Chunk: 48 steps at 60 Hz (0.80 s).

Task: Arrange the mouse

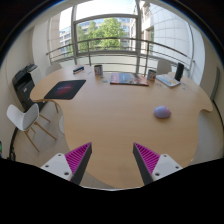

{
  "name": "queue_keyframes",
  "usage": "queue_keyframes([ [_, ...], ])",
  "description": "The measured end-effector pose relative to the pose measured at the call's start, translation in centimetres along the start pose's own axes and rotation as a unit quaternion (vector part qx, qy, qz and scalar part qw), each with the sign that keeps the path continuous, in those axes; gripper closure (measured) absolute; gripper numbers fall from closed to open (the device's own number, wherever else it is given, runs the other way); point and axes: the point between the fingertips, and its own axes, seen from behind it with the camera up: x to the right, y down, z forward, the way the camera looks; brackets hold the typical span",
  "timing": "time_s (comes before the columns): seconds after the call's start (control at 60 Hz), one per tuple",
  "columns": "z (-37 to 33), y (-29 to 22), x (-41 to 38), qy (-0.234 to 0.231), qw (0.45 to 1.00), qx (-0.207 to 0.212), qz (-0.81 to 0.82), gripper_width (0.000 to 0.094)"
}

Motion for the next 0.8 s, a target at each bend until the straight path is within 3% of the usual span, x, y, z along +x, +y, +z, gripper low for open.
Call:
queue_keyframes([
  [0.233,5.2,-0.7,5.3,0.044,0.999,-0.005,0.006,0.0084],
  [0.467,14.7,-6.5,9.6,0.064,0.996,0.028,0.053,0.0088],
  [0.8,26.4,-14.7,8.5,0.07,0.991,0.064,0.093,0.0098],
])
